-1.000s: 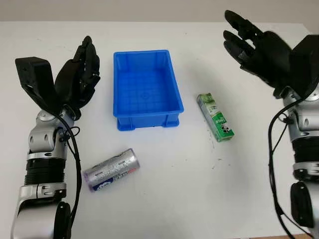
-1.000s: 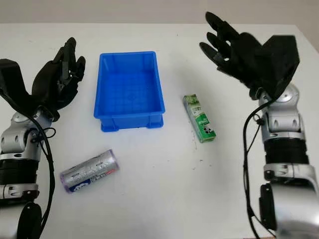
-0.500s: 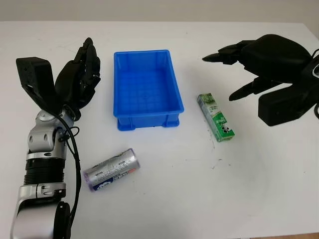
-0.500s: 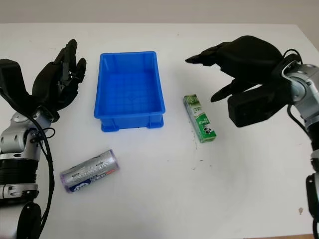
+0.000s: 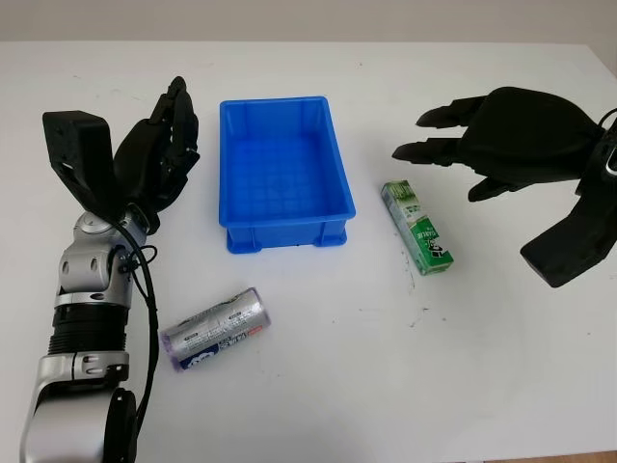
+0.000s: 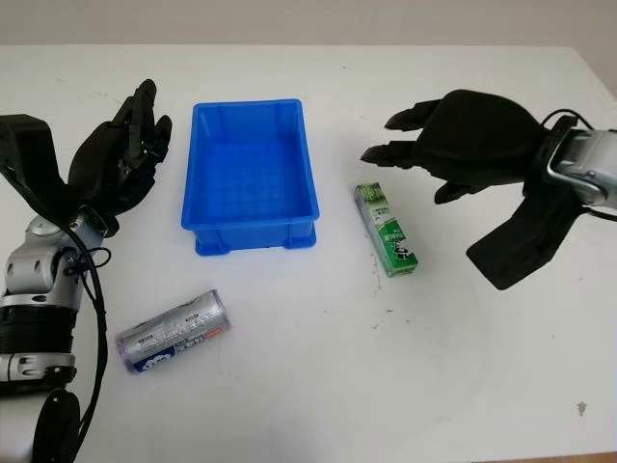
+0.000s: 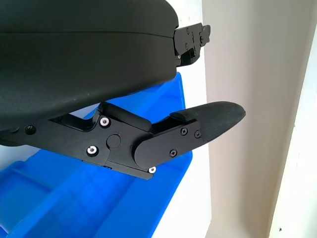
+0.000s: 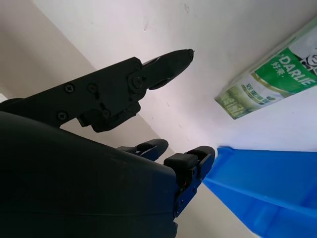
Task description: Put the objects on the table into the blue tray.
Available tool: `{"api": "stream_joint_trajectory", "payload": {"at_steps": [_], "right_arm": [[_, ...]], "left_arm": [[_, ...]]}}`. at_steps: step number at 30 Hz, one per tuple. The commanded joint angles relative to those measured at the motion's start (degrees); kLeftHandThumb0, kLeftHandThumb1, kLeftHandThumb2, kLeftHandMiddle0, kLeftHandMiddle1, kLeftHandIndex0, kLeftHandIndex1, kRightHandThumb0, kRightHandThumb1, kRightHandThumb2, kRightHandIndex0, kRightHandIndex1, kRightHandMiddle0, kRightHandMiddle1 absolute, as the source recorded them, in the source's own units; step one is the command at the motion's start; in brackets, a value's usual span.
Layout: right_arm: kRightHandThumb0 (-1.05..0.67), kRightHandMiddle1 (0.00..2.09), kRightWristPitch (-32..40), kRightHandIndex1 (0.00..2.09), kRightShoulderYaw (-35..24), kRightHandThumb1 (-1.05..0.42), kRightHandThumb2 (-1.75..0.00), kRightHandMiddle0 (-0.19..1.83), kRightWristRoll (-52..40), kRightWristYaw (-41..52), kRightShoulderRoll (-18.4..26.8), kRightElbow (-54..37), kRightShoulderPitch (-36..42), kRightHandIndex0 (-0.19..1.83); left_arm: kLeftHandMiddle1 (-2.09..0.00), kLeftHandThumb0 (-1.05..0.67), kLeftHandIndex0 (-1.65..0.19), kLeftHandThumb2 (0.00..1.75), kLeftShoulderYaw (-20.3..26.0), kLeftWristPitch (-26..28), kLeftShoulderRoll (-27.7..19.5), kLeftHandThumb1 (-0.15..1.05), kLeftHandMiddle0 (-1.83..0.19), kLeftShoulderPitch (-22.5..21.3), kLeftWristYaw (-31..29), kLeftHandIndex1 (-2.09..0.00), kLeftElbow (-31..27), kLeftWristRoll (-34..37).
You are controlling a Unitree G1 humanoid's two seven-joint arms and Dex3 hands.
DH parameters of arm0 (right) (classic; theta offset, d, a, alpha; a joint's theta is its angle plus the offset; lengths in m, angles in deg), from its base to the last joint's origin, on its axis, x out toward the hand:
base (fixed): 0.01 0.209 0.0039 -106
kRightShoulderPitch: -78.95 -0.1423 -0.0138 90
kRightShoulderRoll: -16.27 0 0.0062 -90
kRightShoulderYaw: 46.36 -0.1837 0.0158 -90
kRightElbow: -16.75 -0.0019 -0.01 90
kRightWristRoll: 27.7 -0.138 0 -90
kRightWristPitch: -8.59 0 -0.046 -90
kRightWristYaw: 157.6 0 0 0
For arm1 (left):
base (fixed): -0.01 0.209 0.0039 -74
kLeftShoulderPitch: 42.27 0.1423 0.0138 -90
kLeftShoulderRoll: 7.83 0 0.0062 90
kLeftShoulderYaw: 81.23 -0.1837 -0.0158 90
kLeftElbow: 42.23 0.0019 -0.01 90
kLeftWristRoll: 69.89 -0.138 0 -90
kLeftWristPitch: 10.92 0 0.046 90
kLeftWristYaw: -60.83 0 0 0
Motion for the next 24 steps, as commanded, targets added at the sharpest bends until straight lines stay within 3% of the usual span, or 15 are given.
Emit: {"api": "stream_joint_trajectory", "payload": {"at_steps": [1, 9, 16, 24], "right_arm": [[-0.28, 0.09, -0.8, 0.09, 1.3, -0.86, -0.06, 0.39, 1.3, -2.8, 1.2, 0.4, -1.6, 0.43], [-0.29, 0.09, -1.5, 0.09, 5.4, -0.88, -0.06, 0.41, 5.8, -13.7, 1.0, 1.4, -3.1, 0.44], [-0.15, 0.12, -2.7, 0.12, 8.0, -0.93, -0.07, 0.46, 8.4, -19.1, 1.5, 1.3, -3.5, 0.51], [-0.2, 0.14, -2.6, 0.13, 11.5, -0.92, -0.05, 0.5, 12.2, -24.1, 1.9, 2.3, -3.6, 0.57]], "left_arm": [[0.0, -0.7, 0.19, 0.75, -0.2, -0.5, -0.7, 1.05, 0.19, -1.3, -0.4, 0.0, 0.2, -0.2], [0.0, -0.7, 0.19, 0.75, 0.0, -0.5, -0.7, 1.05, 0.19, -1.3, -0.6, 0.0, 0.1, -0.2], [0.0, -0.7, 0.19, 0.75, 0.0, -0.5, -0.6, 1.05, 0.19, -1.3, -0.3, 0.0, 0.1, -0.3], [0.0, -0.7, 0.19, 0.75, -0.1, -0.6, -0.6, 1.05, 0.19, -1.3, -0.4, 0.0, 0.1, -0.4]]}}
